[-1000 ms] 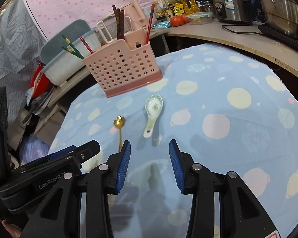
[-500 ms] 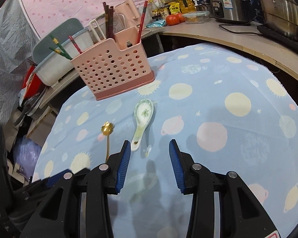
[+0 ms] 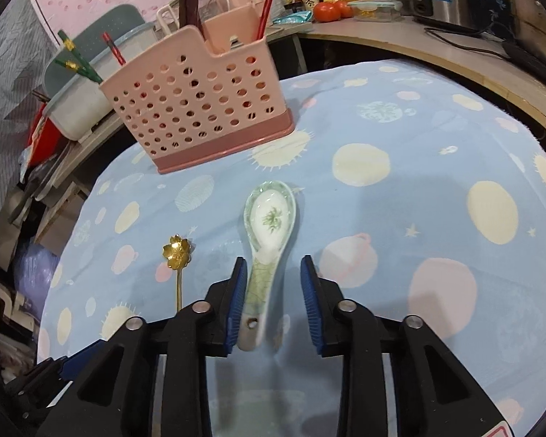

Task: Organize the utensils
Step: 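Close the right tool on the white ceramic spoon while the left tool moves to the gold spoon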

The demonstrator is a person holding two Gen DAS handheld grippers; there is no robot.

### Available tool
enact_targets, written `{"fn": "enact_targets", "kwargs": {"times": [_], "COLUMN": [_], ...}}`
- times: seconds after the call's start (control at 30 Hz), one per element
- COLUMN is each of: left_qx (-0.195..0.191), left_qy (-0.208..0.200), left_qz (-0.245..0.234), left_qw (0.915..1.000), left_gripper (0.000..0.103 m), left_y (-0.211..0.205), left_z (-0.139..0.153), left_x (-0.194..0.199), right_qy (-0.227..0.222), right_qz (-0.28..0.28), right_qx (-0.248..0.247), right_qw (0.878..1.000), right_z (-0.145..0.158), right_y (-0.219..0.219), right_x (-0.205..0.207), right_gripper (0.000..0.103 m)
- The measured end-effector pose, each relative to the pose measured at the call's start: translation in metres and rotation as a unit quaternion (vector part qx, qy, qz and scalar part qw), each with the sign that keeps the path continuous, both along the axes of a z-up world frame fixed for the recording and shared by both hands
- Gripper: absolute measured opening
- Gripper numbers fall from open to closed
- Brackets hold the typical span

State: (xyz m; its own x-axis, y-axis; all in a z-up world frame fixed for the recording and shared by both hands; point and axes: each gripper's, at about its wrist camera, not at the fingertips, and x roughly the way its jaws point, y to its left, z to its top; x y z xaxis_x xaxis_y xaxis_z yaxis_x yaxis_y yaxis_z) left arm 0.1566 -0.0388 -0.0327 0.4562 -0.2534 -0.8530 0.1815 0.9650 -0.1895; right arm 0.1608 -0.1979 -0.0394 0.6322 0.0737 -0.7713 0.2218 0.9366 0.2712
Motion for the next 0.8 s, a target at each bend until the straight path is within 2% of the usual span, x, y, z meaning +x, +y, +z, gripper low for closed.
{"fn": "enact_targets", "kwargs": {"times": [0.2,0.27,0.63,0.73,0.8], "left_qx": [-0.004,-0.005,-0.023,-0.020,-0.014], "left_qy": [0.003,0.003,0.004,0.006,0.006], "left_qz": [-0.001,-0.001,-0.025,-0.030,-0.032], "left_qw": [1.0000,1.0000,0.9994,0.9993,0.9994], "left_gripper": [0.053,0.053,0.053,0.048,0.040], "left_y": [0.001,0.001,-0.015,-0.022,-0.027], "left_z": [-0.001,-0.001,0.003,-0.001,-0.005], "left_x": [0.002,0.002,-0.002,-0.001,0.001], "right_qy": [0.000,-0.001,-0.014,-0.010,-0.007], "right_qz": [0.003,0.003,-0.003,-0.003,-0.003], "right_qx": [0.004,0.001,0.006,0.010,0.014], "right_qw": [1.000,1.000,1.000,1.000,1.000], "right_z": [-0.005,-0.005,0.000,-0.002,-0.003], "right_y": [0.002,0.002,-0.007,-0.011,-0.013], "right_x": [-0.003,-0.006,-0.033,-0.051,-0.062], "right_gripper": [0.020,0.013,0.012,0.012,0.011]}}
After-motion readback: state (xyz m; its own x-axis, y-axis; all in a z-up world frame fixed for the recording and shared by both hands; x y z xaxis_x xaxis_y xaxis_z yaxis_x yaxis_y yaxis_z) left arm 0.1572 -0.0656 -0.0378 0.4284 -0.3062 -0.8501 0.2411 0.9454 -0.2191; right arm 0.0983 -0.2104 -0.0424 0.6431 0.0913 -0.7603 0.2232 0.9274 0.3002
